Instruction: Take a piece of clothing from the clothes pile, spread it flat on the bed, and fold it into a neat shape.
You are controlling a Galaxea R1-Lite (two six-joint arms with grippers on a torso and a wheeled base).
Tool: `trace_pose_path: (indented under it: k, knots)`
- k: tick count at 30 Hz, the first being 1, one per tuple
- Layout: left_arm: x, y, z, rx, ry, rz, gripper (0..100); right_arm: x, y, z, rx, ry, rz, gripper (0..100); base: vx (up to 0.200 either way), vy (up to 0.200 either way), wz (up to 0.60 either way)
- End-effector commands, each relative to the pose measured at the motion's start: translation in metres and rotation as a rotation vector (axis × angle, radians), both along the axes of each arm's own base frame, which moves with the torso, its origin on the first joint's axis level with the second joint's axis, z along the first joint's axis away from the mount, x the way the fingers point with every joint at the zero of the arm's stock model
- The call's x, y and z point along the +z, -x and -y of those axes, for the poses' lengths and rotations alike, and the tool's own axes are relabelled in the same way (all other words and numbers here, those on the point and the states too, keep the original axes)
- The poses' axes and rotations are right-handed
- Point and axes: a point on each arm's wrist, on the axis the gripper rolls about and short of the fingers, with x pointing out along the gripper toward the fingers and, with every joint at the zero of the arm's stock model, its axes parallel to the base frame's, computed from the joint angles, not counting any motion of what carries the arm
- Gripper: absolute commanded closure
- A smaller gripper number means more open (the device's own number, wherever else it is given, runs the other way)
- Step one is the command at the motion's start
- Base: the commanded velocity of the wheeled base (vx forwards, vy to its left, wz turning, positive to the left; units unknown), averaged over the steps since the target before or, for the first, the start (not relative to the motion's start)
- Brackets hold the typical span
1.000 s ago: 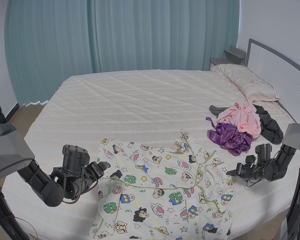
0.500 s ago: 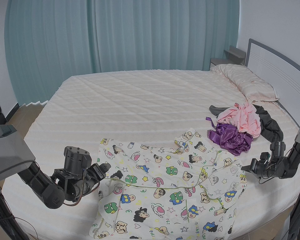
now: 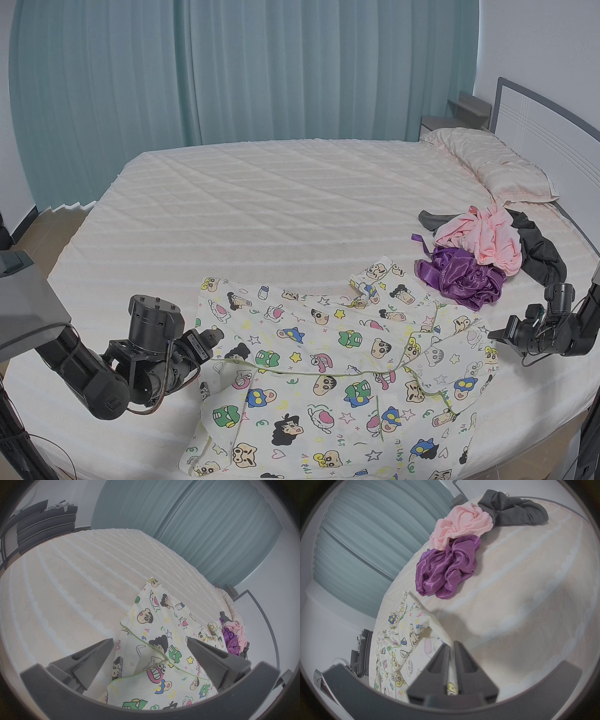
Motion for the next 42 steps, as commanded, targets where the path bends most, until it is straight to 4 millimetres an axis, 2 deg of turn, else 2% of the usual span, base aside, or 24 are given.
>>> trace_pose_path:
  k: [1,8,11,14,19,23,28,31,34,42]
  knots:
    - [-0.002,0.003,-0.001,-0.001,-0.005,-0.010,0,-0.003,0.001,0.001,-0.007,-0.008,-0.013,0,0.000,0.000,0.00]
    - [-0.013,0.022,-0.007,-0.023,-0.017,-0.082,0,0.016,0.014,0.002,-0.036,-0.020,0.018,0,0.000,0.000,0.00]
    - [-0.016,0.033,-0.007,-0.070,0.041,-0.132,0,0.027,0.027,-0.008,-0.048,-0.059,0.012,0,0.000,0.000,0.00]
    - [-0.017,0.035,-0.007,-0.097,0.085,-0.155,0,0.032,0.036,-0.020,-0.041,-0.081,0.000,0,0.000,0.000,0.00]
    - [-0.016,0.027,-0.002,-0.106,0.093,-0.143,0,0.038,0.052,-0.040,-0.092,-0.085,-0.039,0,0.000,0.000,0.00]
    - [-0.024,0.024,0.002,-0.095,0.059,-0.156,0,0.042,0.063,-0.058,-0.150,-0.100,-0.072,0,0.000,0.000,0.00]
    - [-0.042,0.019,0.003,-0.081,0.029,-0.205,0,0.046,0.064,-0.067,-0.142,-0.123,-0.058,0,0.000,0.000,0.00]
    - [-0.046,0.005,0.003,-0.061,0.058,-0.157,0,0.044,0.070,-0.072,-0.121,-0.125,-0.051,0,0.000,0.000,0.00]
    - [-0.052,0.000,0.002,-0.052,0.055,-0.151,0,0.042,0.073,-0.074,-0.111,-0.124,-0.033,0,0.000,0.000,0.00]
    - [-0.056,-0.010,-0.013,0.003,0.072,-0.153,0,0.041,0.079,-0.082,-0.078,-0.124,-0.022,0,0.000,0.000,0.00]
